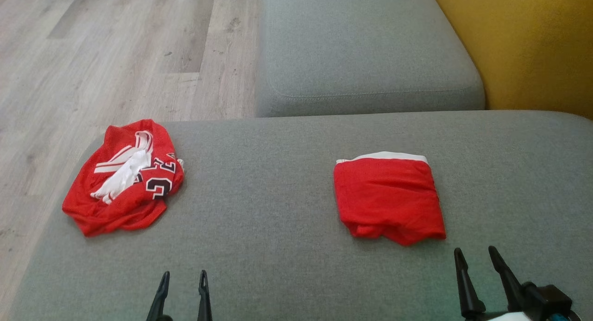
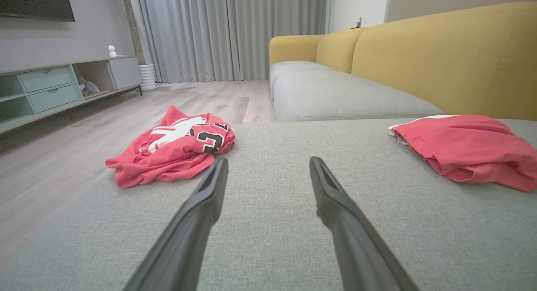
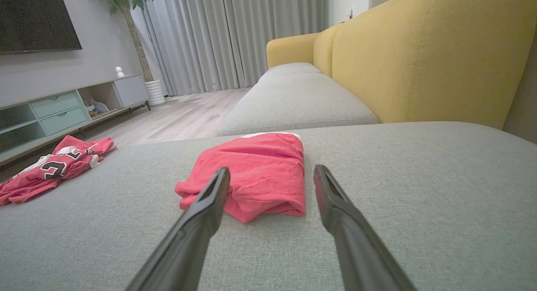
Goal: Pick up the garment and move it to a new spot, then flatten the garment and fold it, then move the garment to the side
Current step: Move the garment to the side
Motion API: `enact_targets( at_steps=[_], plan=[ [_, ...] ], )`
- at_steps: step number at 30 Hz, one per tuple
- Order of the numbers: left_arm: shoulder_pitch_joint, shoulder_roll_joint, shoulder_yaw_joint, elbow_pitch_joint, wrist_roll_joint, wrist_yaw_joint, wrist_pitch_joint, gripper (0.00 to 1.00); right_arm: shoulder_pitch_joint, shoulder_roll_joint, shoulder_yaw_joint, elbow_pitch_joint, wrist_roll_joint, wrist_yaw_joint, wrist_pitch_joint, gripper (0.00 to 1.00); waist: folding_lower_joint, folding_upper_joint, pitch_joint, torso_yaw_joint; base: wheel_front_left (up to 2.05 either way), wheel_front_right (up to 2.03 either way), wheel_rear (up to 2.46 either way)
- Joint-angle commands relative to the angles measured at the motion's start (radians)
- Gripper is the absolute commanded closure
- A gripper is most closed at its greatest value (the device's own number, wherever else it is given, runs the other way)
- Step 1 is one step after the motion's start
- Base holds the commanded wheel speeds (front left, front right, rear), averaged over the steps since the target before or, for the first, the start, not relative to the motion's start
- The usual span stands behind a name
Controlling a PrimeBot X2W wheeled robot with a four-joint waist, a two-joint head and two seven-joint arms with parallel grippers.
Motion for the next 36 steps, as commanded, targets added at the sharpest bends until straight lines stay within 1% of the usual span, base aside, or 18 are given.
enact_targets(
  at_steps=[1,20,27,32,36],
  plan=[
    [-0.040,-0.004,0.042,-0.023,0.014,-0.007,-0.005,0.00,-0.030,-0.006,0.020,-0.031,-0.004,0.007,-0.011,0.00,0.0001,-0.0001,-0.004,0.000,0.00,0.00,0.00],
    [-0.042,-0.009,0.075,-0.011,0.048,-0.028,-0.005,0.00,-0.022,0.006,0.015,-0.015,0.004,0.007,-0.011,0.00,0.0001,-0.0001,-0.009,0.010,0.00,0.00,0.00],
    [-0.048,-0.010,0.073,-0.017,0.056,-0.027,-0.005,0.00,-0.030,0.005,0.009,0.001,0.009,0.007,-0.011,0.00,0.0001,-0.0001,0.018,0.013,0.00,0.00,0.00],
    [-0.067,-0.011,0.057,-0.034,0.066,-0.021,-0.005,0.00,-0.089,-0.004,0.010,0.075,0.044,0.007,-0.011,0.00,0.0001,-0.0001,0.070,0.015,0.00,0.00,0.00],
    [-0.085,-0.012,0.036,-0.052,0.072,-0.014,-0.005,0.00,-0.208,-0.041,0.030,0.186,0.107,0.007,-0.009,0.00,0.0001,-0.0001,0.124,0.015,0.00,0.00,0.00]
  ],
)
